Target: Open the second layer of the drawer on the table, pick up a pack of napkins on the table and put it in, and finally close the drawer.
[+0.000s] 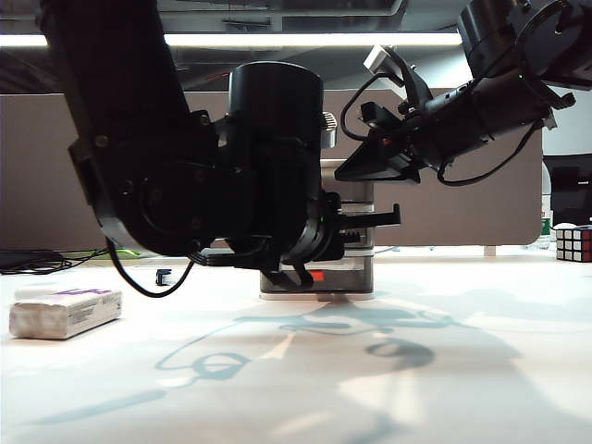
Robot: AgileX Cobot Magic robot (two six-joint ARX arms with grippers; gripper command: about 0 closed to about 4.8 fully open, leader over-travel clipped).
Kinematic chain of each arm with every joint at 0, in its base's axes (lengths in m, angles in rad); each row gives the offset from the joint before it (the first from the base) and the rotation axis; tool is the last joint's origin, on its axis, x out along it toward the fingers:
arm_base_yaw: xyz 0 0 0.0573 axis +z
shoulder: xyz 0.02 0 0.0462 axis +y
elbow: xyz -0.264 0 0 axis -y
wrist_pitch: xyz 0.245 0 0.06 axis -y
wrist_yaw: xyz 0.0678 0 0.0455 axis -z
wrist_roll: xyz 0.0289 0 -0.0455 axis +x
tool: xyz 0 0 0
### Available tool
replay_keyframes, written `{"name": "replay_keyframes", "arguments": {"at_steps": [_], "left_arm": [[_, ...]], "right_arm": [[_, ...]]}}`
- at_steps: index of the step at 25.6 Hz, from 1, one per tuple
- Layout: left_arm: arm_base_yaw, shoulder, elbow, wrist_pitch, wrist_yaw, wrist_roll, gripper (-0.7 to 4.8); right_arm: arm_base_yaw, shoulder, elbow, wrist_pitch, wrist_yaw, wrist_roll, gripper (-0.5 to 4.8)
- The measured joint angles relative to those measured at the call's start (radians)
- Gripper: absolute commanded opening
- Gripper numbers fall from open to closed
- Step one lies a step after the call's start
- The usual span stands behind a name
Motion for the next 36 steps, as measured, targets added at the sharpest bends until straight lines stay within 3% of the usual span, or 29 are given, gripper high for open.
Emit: {"name": "replay_keyframes", "arguments": {"at_steps": [11,13,18,23,36], "left_arm": [[-0.101,-0.101,-0.169,0.002,-0.082,-0.021,0.04],[-0.102,-0.098,-0.169,0.002,-0.069,-0.045,0.84],[-0.053,-0.098,-0.122,-0.013,0.013,-0.122,1.84],[-0.014,-0.097,-0.024,-0.171,0.076,-0.123,1.83],[0.005,-0.049,0.009,-0.176,0.046,-0.123,1.79]], "right_arm": [[0.000,0.000,0.002,0.002,0.001,0.000,-0.05],[0.000,0.000,0.002,0.003,0.001,0.000,-0.05],[0.011,0.000,0.003,0.003,0.000,0.000,-0.05],[0.011,0.000,0.003,0.003,0.001,0.000,-0.05],[0.012,0.000,0.003,0.004,0.001,0.000,-0.05]]}}
